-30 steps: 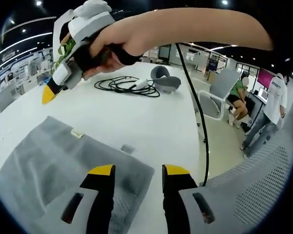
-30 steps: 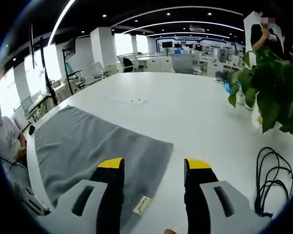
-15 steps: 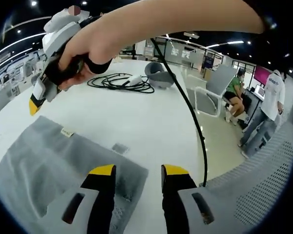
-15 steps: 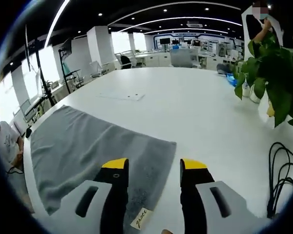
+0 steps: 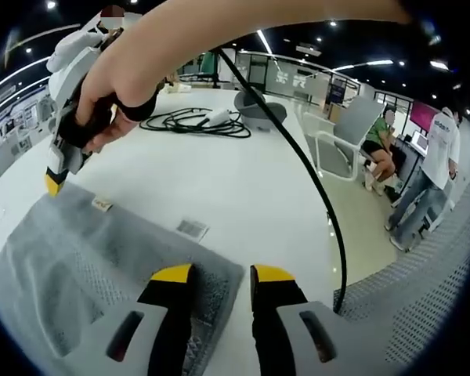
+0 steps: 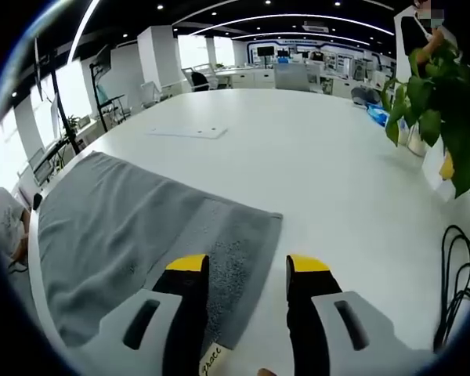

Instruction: Fold the towel on the table until its edges align and the towel forms a compact rectangular stack.

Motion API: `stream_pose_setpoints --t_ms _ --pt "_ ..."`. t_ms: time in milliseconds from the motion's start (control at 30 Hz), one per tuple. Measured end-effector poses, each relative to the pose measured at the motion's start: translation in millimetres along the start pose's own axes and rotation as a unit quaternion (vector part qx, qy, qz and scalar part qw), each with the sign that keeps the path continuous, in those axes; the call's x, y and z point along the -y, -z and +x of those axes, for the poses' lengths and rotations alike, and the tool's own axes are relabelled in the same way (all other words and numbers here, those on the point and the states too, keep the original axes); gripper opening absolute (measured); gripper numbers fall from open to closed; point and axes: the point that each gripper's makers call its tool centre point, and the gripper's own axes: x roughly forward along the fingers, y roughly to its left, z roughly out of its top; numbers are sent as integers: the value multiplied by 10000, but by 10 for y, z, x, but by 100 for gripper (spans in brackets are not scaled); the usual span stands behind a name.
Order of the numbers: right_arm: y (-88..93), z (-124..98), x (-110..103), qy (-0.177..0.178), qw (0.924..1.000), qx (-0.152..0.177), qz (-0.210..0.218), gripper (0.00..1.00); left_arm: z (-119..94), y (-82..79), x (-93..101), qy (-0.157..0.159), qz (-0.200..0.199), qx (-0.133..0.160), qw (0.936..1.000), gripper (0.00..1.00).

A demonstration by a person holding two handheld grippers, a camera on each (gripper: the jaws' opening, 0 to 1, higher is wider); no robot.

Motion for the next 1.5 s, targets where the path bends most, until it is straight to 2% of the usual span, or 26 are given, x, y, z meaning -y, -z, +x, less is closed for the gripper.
stream_pose_setpoints --t_ms 233,367,433,533,600,667,733,833,933,1033,1233,1433,1500 --pt "94 43 43 45 9999 -106 43 35 -2 -6 -10 -63 402 -14 9992 23" --pt "50 16 18 57 9998 -73 173 32 0 -17 -29 -84 334 7 9994 22" --pt "41 72 45 91 9999 -117 -38 29 2 -27 -37 -86 343 21 9994 20" --pt "42 91 56 148 9998 -116 6 27 11 -38 -59 -53 396 42 9992 16" --pt "37 111 85 186 9998 -106 44 23 11 -42 -78 -50 408 47 9991 13" --pt "23 141 81 157 9998 -96 84 13 6 -48 -94 -36 405 47 9992 12" --pt "19 91 48 185 9997 -115 74 13 14 -40 -93 -10 420 46 9991 12" --pt "29 135 80 198 9997 -113 111 12 11 -44 -91 -3 426 40 9991 12" --pt "-7 132 57 74 9999 -27 116 3 2 -27 -92 37 331 10 9994 11" --pt "-11 137 64 84 9999 -68 43 5 1 -21 -88 68 354 -1 9993 11" --pt "-19 66 97 118 9997 19 222 13 6 -15 -95 102 262 -1 9996 11" --pt "-87 57 151 173 9994 123 287 12 19 4 -99 108 250 -2 9996 11" --pt "-34 98 167 252 9995 -2 200 10 14 0 -100 116 205 -3 9997 11"
